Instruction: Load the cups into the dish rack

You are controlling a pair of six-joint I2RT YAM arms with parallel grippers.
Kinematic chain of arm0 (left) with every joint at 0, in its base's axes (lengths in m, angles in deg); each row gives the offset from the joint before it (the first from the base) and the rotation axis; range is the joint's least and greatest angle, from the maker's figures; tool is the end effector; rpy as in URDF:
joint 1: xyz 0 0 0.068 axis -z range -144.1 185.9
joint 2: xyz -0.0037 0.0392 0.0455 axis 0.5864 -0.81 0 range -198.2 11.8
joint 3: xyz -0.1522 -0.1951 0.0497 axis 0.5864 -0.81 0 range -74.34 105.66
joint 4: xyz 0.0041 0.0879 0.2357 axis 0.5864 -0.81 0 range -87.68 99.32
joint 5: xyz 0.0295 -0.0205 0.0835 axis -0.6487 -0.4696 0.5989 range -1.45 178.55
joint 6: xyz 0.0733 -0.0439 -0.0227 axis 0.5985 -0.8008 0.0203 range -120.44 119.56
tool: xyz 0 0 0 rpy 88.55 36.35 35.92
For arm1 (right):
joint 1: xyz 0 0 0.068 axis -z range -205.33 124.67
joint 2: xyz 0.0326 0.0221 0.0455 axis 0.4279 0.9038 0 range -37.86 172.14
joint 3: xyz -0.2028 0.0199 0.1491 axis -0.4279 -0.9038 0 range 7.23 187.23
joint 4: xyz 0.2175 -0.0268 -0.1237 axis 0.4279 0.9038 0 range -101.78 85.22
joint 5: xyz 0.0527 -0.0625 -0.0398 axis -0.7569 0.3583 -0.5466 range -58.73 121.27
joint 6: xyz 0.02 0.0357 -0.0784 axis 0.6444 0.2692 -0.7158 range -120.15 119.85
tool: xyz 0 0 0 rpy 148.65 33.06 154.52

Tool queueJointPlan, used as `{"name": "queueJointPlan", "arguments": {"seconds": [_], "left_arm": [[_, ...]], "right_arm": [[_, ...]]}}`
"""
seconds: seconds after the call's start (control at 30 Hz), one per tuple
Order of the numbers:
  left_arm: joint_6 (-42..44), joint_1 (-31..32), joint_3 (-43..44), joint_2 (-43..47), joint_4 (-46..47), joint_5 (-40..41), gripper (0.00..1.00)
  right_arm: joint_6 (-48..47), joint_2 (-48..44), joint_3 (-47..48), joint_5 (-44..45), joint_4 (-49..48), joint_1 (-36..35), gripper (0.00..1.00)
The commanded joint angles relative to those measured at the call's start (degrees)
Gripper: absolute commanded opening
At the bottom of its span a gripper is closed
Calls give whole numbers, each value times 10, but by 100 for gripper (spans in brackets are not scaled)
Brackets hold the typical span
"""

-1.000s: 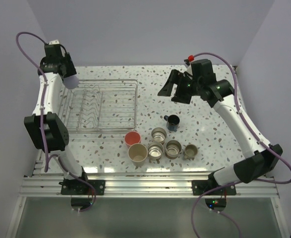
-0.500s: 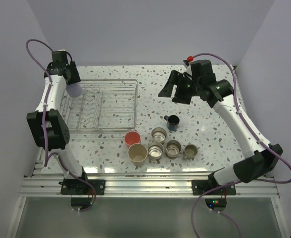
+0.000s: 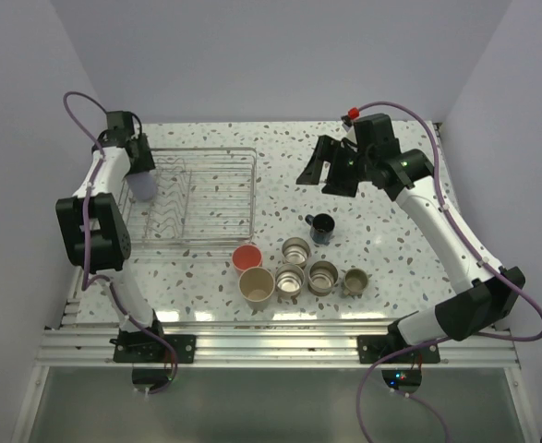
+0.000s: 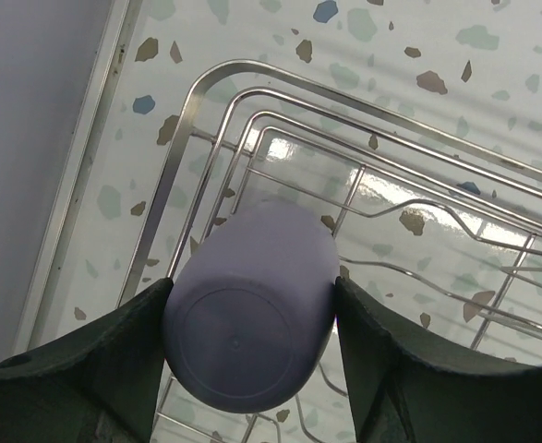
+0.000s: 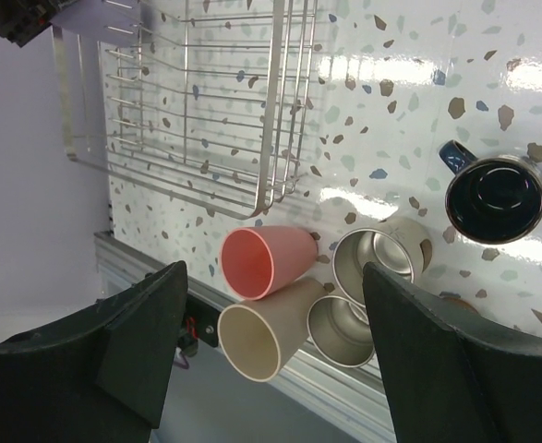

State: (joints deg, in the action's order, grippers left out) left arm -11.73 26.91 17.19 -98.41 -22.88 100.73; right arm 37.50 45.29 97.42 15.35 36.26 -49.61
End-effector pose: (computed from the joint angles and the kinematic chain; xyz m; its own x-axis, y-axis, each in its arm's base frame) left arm 0.4323 0.0852 0.2061 -0.6960 -0.3039 -0.6506 -0.4289 0.9026 0.0372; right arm 0.2913 0.1551 0.3449 -0.8302 0.2699 -0.4878 -0.0973 0.7914 0.6034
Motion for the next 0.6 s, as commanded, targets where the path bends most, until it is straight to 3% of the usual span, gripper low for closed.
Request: {"name": "queueJointPlan", "arguments": {"seconds": [0.0,0.2,0.3,0.43,0.47,0.57], "left_arm": [[1,-5,-3,-11,53,-6,0],[-11,-6,-10,-20,87,6,1],[-13,-7,-12,-22,103,4,10],[-16,-7,-7,-26,109,2,46],[-15,-7,-7,-27,111,-1,59],[-14,-6,-4,-29,109,-15,79]], "right_arm": [[-13,1,2,8,12,1,80],[-17,9,4,9,18,1,79],[-19,8,1,9,18,1,79],[-21,10,-3,5,15,2,79],[-21,10,-5,4,14,2,79],[-22,13,-3,-1,14,1,79]]}}
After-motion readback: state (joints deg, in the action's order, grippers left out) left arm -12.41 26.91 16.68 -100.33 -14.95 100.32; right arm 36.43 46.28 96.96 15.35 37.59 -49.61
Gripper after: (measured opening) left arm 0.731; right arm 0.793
